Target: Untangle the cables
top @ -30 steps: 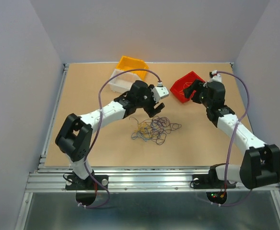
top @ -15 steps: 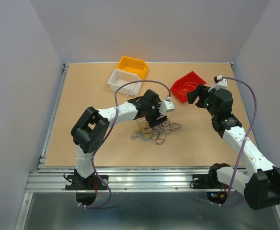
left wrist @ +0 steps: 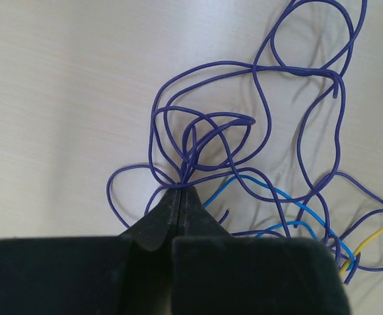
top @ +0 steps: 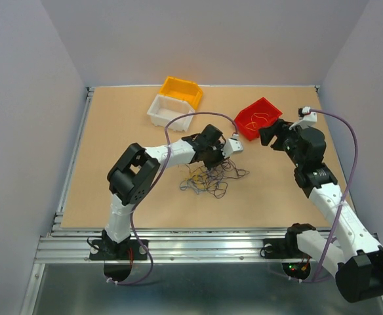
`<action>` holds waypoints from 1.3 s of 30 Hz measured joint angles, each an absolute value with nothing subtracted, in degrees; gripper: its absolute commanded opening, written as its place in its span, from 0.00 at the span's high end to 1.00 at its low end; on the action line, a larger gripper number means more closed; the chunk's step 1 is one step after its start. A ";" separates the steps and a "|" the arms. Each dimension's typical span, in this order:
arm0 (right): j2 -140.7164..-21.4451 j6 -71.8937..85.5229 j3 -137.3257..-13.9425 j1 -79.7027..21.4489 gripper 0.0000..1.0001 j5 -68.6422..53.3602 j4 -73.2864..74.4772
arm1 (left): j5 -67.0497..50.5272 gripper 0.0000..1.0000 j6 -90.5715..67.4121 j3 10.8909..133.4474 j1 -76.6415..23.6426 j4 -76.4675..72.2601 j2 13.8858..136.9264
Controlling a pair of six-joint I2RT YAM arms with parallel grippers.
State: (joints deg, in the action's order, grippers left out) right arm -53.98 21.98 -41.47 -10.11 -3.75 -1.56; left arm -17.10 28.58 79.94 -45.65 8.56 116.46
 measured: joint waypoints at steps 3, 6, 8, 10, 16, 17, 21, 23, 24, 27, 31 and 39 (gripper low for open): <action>-52.71 20.67 -41.47 -10.11 0.27 -5.85 -1.67 | -17.54 1.00 27.90 76.49 -45.19 6.66 112.90; -53.69 19.62 -41.47 -10.11 0.27 -8.27 -1.69 | -18.98 1.00 26.87 72.07 -44.14 5.78 105.84; -54.96 19.14 -41.47 -10.11 0.27 -10.15 -1.72 | -21.15 1.00 25.65 69.63 -42.41 3.88 99.26; -56.18 18.74 -41.25 -10.11 0.27 -12.75 -2.35 | -23.68 1.00 24.45 68.64 -40.23 1.56 93.43; -59.24 18.11 -36.64 -10.11 0.26 -27.05 -12.67 | -28.99 1.00 22.37 67.11 -37.28 -4.01 84.47; -60.16 18.15 -36.01 -10.11 0.26 -29.85 -15.07 | -29.82 1.00 22.20 66.83 -37.45 -4.12 84.07; -64.18 18.02 -35.05 -10.28 0.23 -37.91 -22.09 | -31.59 1.00 21.74 65.30 -37.78 -4.27 83.83; -65.67 17.69 -35.07 -10.61 0.23 -40.14 -24.51 | -32.10 1.00 21.50 64.95 -37.80 -3.79 83.83; -66.22 17.61 -35.07 -10.68 0.23 -41.15 -25.41 | -32.36 1.00 21.47 64.93 -37.78 -3.64 83.83; -68.75 17.28 -35.07 -11.33 0.23 -44.80 -28.05 | -32.60 1.00 21.21 64.93 -37.76 -3.75 83.83; -70.37 16.43 -35.07 -12.69 0.29 -47.16 -29.36 | -32.77 1.00 20.88 64.84 -37.76 -3.77 83.83; -72.88 15.59 -35.11 -14.28 0.98 -47.94 -31.40 | -34.48 0.66 20.93 64.36 -37.76 -4.05 83.53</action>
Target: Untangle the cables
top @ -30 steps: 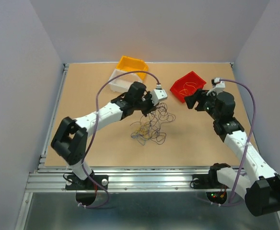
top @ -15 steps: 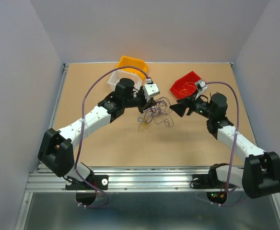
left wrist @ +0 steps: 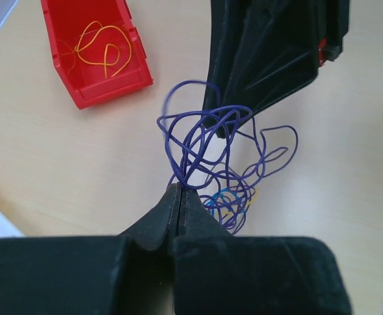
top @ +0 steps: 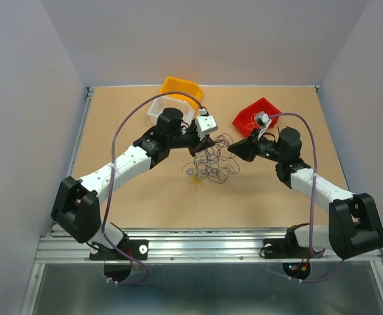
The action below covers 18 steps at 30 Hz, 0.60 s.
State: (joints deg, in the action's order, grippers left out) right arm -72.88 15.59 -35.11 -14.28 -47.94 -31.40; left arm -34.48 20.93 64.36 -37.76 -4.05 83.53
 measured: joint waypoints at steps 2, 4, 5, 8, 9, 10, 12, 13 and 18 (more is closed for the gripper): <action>-73.25 16.19 -35.11 -14.28 0.99 -47.92 -31.38 | -35.44 0.49 21.21 63.86 -37.74 -4.16 83.05; -72.93 16.82 -35.11 -14.33 0.99 -47.22 -31.38 | -36.56 0.31 21.58 62.33 -37.63 -5.08 81.76; -72.71 17.17 -35.11 -14.33 0.99 -46.92 -31.38 | -36.99 0.27 21.43 61.58 -37.45 -5.50 81.12; -69.32 18.20 -35.07 -14.39 1.00 -45.58 -31.33 | -38.44 0.22 21.47 57.69 -36.80 -7.73 76.84; -67.24 18.39 -35.07 -14.44 1.00 -45.17 -31.53 | -38.92 0.19 21.34 56.66 -36.47 -8.29 75.29; -64.73 18.68 -34.92 -14.59 0.99 -44.66 -31.59 | -39.64 0.17 21.12 55.57 -36.07 -9.45 73.78; -60.34 19.27 -34.48 -14.72 0.99 -44.21 -32.34 | -40.71 0.14 20.62 54.33 -35.46 -11.60 71.26; -58.52 19.35 -34.26 -14.72 0.99 -44.01 -32.91 | -41.15 0.14 20.51 53.91 -35.31 -12.53 70.41; -53.36 20.27 -33.50 -14.96 0.99 -44.05 -34.70 | -43.29 0.13 20.16 53.58 -34.89 -15.57 69.43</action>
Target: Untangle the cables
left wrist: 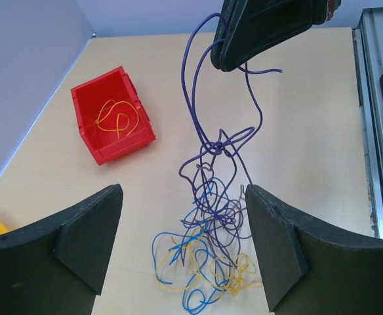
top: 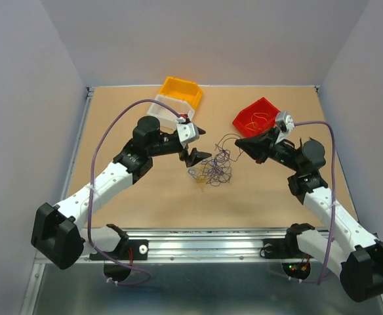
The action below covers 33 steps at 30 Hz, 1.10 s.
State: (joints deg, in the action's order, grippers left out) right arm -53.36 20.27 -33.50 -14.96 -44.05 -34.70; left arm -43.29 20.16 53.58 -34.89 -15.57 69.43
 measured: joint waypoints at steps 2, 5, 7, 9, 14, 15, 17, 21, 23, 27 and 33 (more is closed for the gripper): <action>-53.17 20.75 -33.17 -15.07 0.99 -44.14 -34.72 | -44.05 0.13 19.94 53.58 -34.89 -15.77 69.93; -53.04 21.28 -32.67 -15.09 1.00 -44.18 -34.63 | -45.47 0.13 19.49 53.58 -34.87 -16.12 70.94; -52.64 21.67 -32.45 -15.09 1.00 -44.29 -34.68 | -46.22 0.13 19.11 53.58 -34.89 -16.38 71.59; -52.03 22.13 -32.32 -15.27 1.00 -44.42 -34.74 | -46.74 0.13 18.55 53.47 -34.89 -16.99 72.05; -50.39 23.51 -31.90 -15.86 0.99 -44.56 -35.31 | -47.92 0.13 17.76 53.45 -35.07 -18.17 73.28; -49.91 24.10 -31.88 -15.86 0.99 -44.21 -35.59 | -47.99 0.13 17.67 53.45 -35.24 -18.35 73.78; -49.43 25.04 -31.88 -15.88 0.99 -43.64 -36.27 | -47.75 0.14 17.65 53.45 -36.10 -18.65 75.35; -47.48 27.11 -31.88 -15.90 0.99 -41.50 -38.30 | -46.00 0.28 17.65 53.45 -38.44 -19.42 79.66; -46.04 27.70 -31.86 -15.90 0.99 -40.34 -38.70 | -44.93 0.41 17.50 53.65 -39.31 -20.03 82.67; -39.55 28.34 -30.57 -15.90 0.99 -35.81 -39.46 | -43.31 0.75 17.96 56.29 -40.14 -19.14 90.56; -27.51 28.16 -30.30 -15.90 0.99 -27.22 -37.28 | -42.78 1.00 19.00 60.38 -40.14 -15.70 97.45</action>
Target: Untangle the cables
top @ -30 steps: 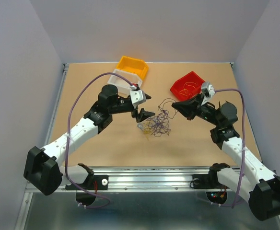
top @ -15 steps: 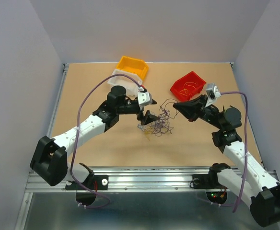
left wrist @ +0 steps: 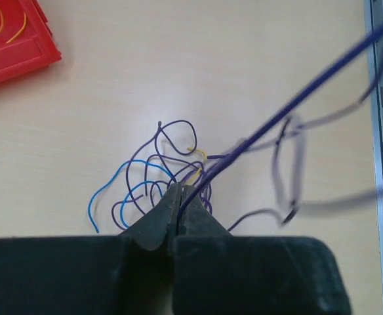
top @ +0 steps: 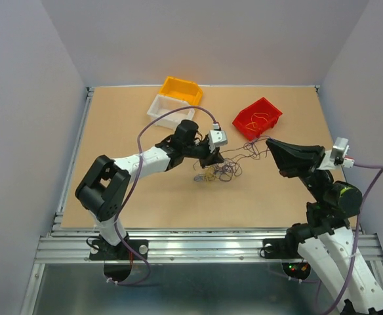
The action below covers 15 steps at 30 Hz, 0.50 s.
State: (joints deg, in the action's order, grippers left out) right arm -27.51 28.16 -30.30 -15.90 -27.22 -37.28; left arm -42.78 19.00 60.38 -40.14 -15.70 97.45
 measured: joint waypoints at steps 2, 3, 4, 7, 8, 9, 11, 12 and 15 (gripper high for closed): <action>-24.36 27.92 -30.37 -15.99 1.00 -22.59 -33.89 | -40.91 1.00 18.92 61.14 -40.14 -15.31 97.56; -23.18 27.83 -30.37 -16.08 0.99 -20.82 -32.42 | -39.33 1.00 18.85 61.91 -40.21 -15.16 97.56; -21.47 27.55 -30.37 -16.16 0.99 -18.04 -30.57 | -38.44 1.00 18.48 62.37 -40.05 -15.16 97.56; -15.40 25.87 -30.37 -16.21 0.99 -8.91 -20.60 | -37.95 1.00 15.62 63.20 -37.47 -16.23 97.25; -13.28 25.06 -30.37 -16.27 0.99 -6.37 -16.25 | -38.20 1.00 14.50 63.46 -36.05 -16.67 96.88; -11.33 24.45 -30.37 -16.36 1.00 -3.97 -12.23 | -38.33 1.00 13.32 63.81 -34.63 -17.26 96.31; -8.29 24.08 -30.37 -16.64 1.00 -0.05 -6.35 | -38.33 1.00 10.96 64.36 -32.25 -18.41 94.67; -6.74 24.21 -30.37 -16.80 1.00 2.55 -2.70 | -38.39 1.00 9.65 64.38 -31.11 -19.09 93.45; -4.03 24.71 -30.37 -17.37 0.99 6.90 3.49 | -38.48 1.00 6.33 63.94 -29.76 -20.71 89.45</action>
State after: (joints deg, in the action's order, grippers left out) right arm -4.03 24.71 -30.37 -17.37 6.90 3.49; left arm -38.48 6.33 63.94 -29.76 -20.71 89.45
